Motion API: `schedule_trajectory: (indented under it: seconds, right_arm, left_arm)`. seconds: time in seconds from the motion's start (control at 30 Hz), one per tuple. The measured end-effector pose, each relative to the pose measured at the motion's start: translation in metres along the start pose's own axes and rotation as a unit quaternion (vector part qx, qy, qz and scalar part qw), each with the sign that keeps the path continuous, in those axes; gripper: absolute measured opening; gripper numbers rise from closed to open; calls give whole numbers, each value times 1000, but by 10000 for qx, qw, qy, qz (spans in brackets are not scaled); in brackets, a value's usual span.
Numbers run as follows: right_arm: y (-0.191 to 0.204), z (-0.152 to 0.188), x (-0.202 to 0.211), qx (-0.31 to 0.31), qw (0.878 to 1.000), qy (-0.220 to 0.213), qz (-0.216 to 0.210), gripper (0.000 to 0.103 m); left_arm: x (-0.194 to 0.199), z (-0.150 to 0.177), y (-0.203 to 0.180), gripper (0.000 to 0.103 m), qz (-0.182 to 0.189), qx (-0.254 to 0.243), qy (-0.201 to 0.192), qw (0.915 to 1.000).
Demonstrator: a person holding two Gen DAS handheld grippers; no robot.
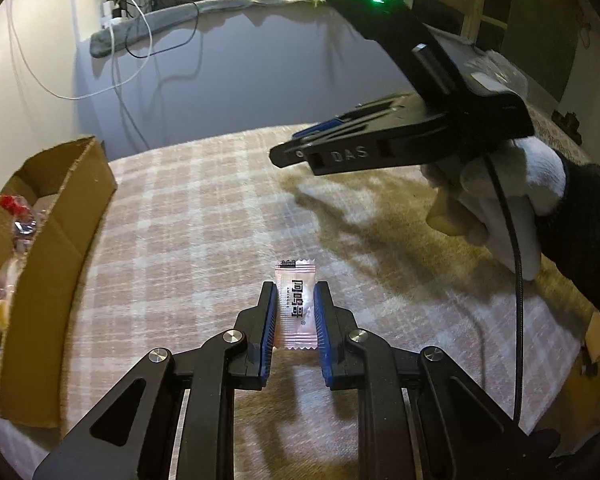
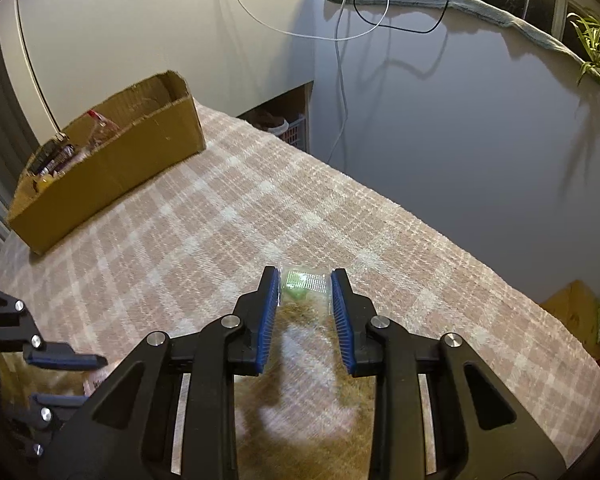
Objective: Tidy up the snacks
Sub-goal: 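Carry the pink-white candy and clear green-sweet bag over the box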
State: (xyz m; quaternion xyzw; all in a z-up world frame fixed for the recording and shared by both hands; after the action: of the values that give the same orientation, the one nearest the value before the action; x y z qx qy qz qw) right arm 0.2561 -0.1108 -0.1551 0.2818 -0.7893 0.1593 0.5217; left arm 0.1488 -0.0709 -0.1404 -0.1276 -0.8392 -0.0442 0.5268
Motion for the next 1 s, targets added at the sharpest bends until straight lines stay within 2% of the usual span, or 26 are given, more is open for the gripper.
schedule_trajectory:
  seconds: [0.2,0.5,1.0]
  right_arm:
    - [13,-7,25,47,9998,-205,-41,28]
    - [51,-37,50,324,9986,-415,-94,28]
    - [127,-88,48,651,9950,-616,-451,28]
  left_arm:
    - [19,-2,24,17,-63,170,-173,9997]
    - [52,-7,84,17,-314,568,-480,9967]
    - [91,-17,172,17,-756,1014,-869,9882]
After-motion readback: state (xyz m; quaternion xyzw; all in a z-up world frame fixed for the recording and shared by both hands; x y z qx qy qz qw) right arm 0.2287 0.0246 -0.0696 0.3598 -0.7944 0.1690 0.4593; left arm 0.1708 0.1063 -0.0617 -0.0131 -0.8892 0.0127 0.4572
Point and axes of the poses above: each gripper's, at about its wrist camera, not at the fingertips, and x roughly against the way its jaws point, y to its left, z to its underside, the point moved 6 cm from there along -x, roughly the way its jaws point, and after that the axes turned 14 degrees about y, right-handed, at the moved point
